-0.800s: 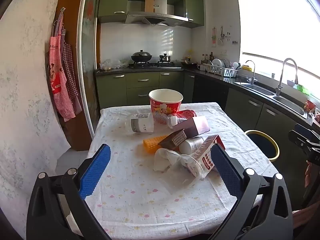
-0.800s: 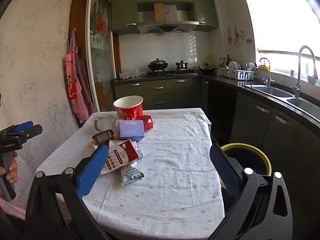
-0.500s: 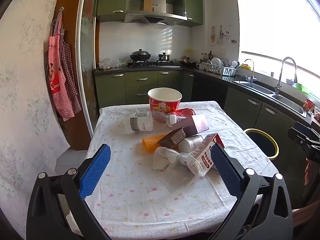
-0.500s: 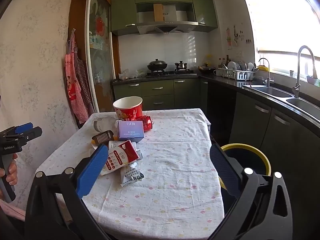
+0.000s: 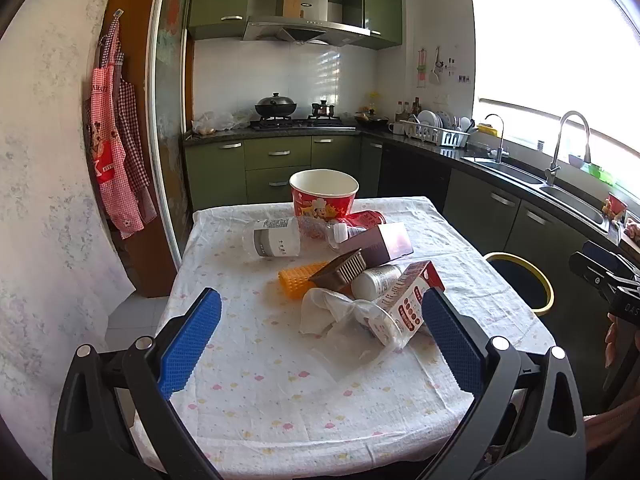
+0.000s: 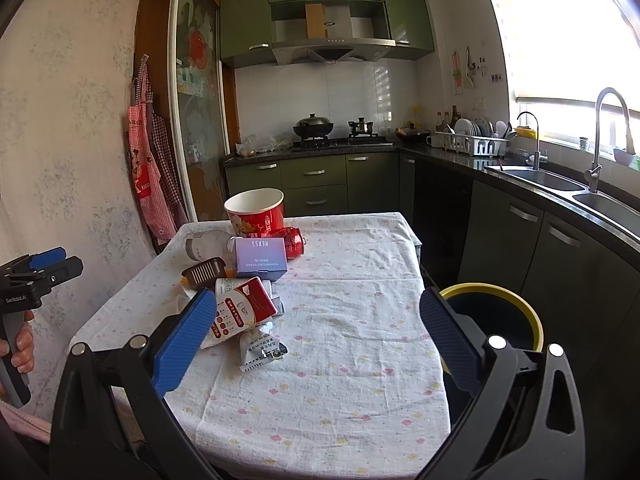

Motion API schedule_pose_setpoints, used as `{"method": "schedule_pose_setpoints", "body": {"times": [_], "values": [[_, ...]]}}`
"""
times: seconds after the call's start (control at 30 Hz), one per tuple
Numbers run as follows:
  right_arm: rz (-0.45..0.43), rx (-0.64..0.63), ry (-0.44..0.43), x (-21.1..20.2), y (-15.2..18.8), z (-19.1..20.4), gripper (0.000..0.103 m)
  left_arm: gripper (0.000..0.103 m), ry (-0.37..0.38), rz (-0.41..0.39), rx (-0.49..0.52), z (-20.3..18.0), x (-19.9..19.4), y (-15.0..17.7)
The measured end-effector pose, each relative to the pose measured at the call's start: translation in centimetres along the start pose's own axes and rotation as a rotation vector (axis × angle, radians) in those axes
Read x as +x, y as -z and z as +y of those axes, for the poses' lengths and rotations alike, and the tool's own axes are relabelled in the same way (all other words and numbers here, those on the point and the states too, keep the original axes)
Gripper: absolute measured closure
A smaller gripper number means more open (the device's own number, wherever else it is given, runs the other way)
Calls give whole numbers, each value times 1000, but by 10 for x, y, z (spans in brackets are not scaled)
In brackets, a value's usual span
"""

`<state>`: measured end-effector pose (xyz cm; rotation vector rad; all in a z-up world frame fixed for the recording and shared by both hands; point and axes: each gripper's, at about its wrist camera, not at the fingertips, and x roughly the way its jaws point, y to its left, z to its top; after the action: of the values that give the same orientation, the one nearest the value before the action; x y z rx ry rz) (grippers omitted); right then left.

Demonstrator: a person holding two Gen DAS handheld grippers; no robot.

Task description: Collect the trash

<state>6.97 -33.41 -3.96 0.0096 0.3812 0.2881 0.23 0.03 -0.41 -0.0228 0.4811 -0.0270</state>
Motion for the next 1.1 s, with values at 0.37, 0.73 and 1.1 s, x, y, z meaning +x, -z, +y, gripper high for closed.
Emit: {"method": "schedule_pose_setpoints", "body": {"times": [0.37, 0.73, 1.1], "values": [[4, -1, 0, 1, 0, 0, 6, 4, 13, 12, 1, -2, 3, 2], [15, -3, 4, 8, 6, 2, 6, 4, 23, 27, 2, -4, 8, 4], [25, 0, 4, 9, 4, 2, 6, 4, 24, 29, 3, -4, 8, 5]]}}
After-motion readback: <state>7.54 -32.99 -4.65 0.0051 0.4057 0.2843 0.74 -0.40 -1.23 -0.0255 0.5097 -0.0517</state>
